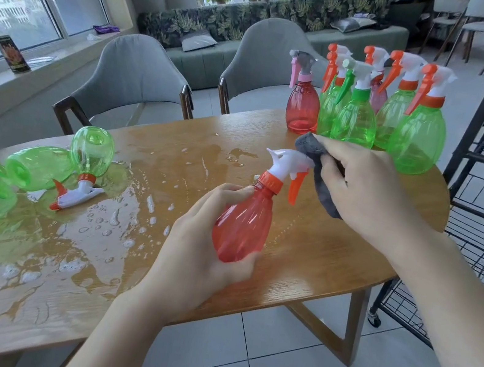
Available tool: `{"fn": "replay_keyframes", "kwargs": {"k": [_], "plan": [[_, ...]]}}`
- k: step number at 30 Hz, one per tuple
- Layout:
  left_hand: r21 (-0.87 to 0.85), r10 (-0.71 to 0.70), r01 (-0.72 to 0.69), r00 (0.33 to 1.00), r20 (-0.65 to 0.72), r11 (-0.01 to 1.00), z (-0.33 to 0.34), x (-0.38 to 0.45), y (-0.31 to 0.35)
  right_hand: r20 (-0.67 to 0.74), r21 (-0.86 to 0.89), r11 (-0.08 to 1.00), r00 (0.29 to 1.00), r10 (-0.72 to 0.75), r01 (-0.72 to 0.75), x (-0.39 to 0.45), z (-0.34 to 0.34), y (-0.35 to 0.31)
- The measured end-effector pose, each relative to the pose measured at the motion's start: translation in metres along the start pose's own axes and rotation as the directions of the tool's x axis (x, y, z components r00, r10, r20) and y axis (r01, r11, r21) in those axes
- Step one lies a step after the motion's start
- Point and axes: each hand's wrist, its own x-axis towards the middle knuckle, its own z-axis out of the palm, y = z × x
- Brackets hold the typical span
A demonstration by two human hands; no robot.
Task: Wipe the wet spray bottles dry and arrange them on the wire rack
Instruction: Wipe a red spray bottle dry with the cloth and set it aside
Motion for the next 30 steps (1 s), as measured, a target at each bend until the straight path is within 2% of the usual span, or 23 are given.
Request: {"fn": "replay_keyframes", "kwargs": {"k": [5,10,13,18,20,23,25,30], "plan": [[0.15,0.058,-0.06,0.998,0.013,0.987,0.003,0.003,0.005,-0.025,0.097,0.994,0.999,-0.046,0.048,-0.004,0.0,-0.016],[0.213,0.065,-0.068,0.998,0.021,0.975,0.003,0.003,0.006,-0.048,0.177,0.981,0.996,-0.075,0.082,-0.007,0.003,-0.028],[0.167,0.044,-0.043,0.999,-0.003,0.985,0.002,0.003,0.003,0.031,0.358,0.933,0.999,0.015,-0.026,-0.006,0.001,-0.027],[-0.001,-0.106,0.107,0.989,-0.104,0.994,0.002,0.002,-0.002,-0.025,0.558,0.81,0.972,0.232,-0.179,-0.014,0.009,-0.019],[-0.045,-0.148,0.144,0.982,-0.116,0.989,0.003,0.001,-0.002,0.079,0.59,0.744,0.94,0.333,-0.314,-0.019,0.025,-0.017],[-0.048,-0.13,0.125,0.981,-0.141,0.991,0.006,-0.001,-0.001,0.251,0.588,0.649,0.871,0.422,-0.483,-0.026,0.046,-0.014],[-0.026,-0.119,0.117,0.982,-0.145,0.993,0.009,-0.001,0.001,0.297,0.609,0.589,0.842,0.45,-0.531,-0.026,0.053,-0.015],[0.043,-0.092,0.099,0.986,-0.136,0.994,0.014,-0.003,0.001,0.299,0.703,0.462,0.814,0.498,-0.54,-0.017,0.051,-0.023]]}}
